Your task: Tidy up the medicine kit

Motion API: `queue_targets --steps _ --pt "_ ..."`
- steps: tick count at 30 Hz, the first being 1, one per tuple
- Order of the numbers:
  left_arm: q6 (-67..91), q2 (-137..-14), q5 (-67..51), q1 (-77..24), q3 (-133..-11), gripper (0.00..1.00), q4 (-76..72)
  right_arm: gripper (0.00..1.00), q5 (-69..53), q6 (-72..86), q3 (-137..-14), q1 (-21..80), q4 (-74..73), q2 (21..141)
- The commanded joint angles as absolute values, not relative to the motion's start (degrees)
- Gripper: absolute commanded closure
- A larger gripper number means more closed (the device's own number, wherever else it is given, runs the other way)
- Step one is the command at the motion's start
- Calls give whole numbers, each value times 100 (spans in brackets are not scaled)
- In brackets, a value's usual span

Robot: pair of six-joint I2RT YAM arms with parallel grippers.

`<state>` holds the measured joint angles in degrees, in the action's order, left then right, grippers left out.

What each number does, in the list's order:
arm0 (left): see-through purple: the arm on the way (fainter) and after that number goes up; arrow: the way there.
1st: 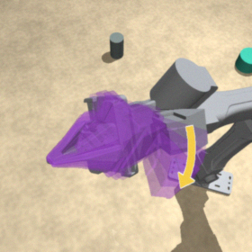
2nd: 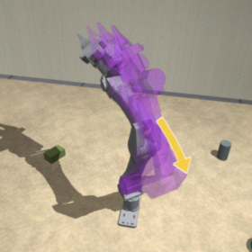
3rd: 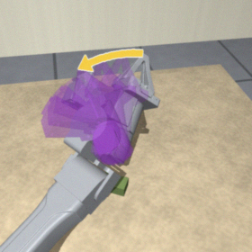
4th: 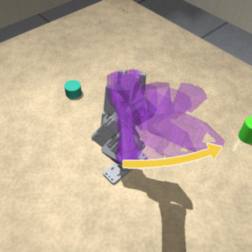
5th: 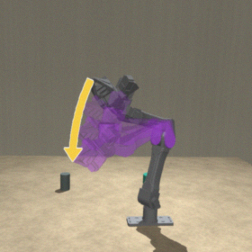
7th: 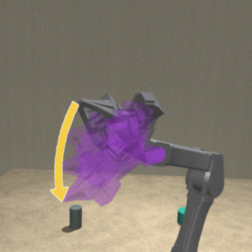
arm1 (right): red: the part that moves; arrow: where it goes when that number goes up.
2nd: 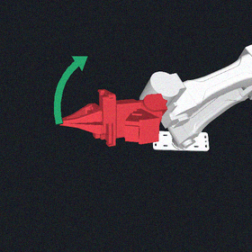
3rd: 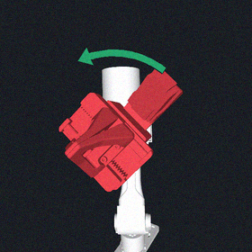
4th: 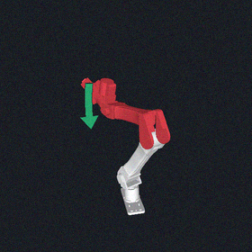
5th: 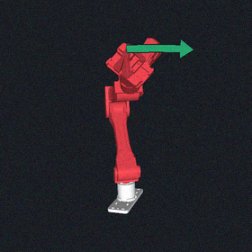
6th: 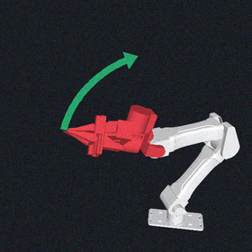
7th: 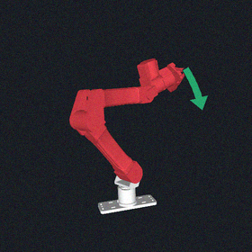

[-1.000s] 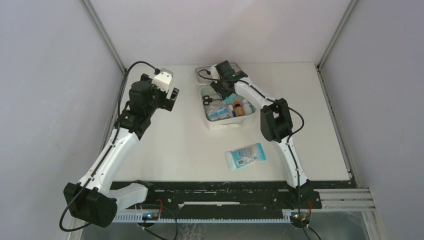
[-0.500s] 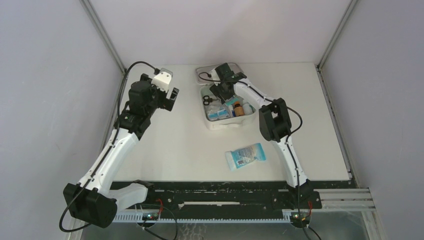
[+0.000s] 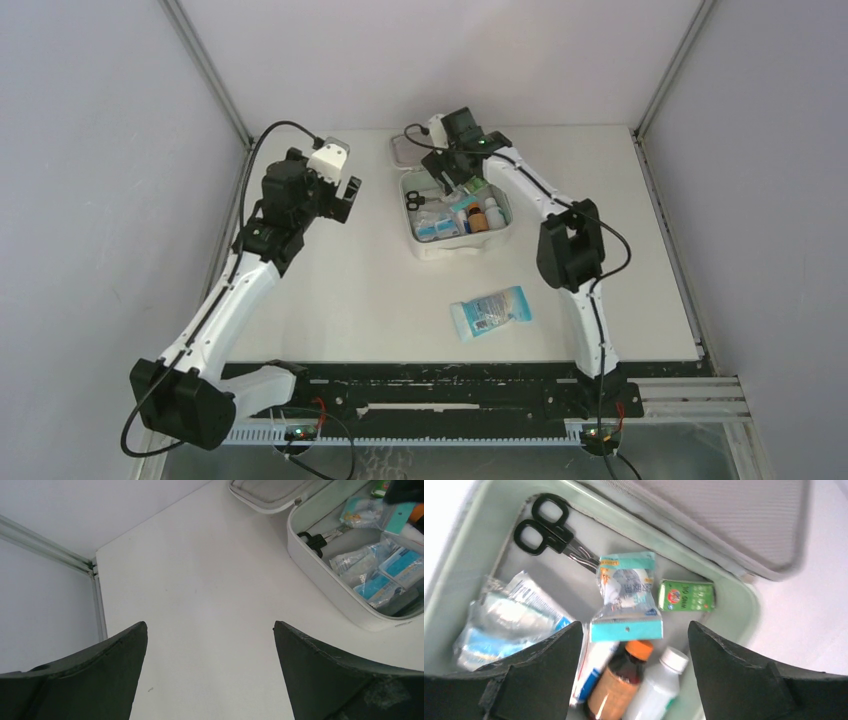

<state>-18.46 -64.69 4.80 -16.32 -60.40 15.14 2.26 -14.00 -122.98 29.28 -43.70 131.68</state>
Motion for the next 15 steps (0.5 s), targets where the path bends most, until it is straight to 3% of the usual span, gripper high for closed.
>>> queue_targets --steps 1,15 --pt "-1649 -6745 120 -1588 -6140 0 1429 22 106 -1332 -11699 2813 -3966 11952" --pt "-1347 -7257 -1168 -1588 -5969 0 1192 18 -1013 -2037 -8278 1993 -3904 9041"
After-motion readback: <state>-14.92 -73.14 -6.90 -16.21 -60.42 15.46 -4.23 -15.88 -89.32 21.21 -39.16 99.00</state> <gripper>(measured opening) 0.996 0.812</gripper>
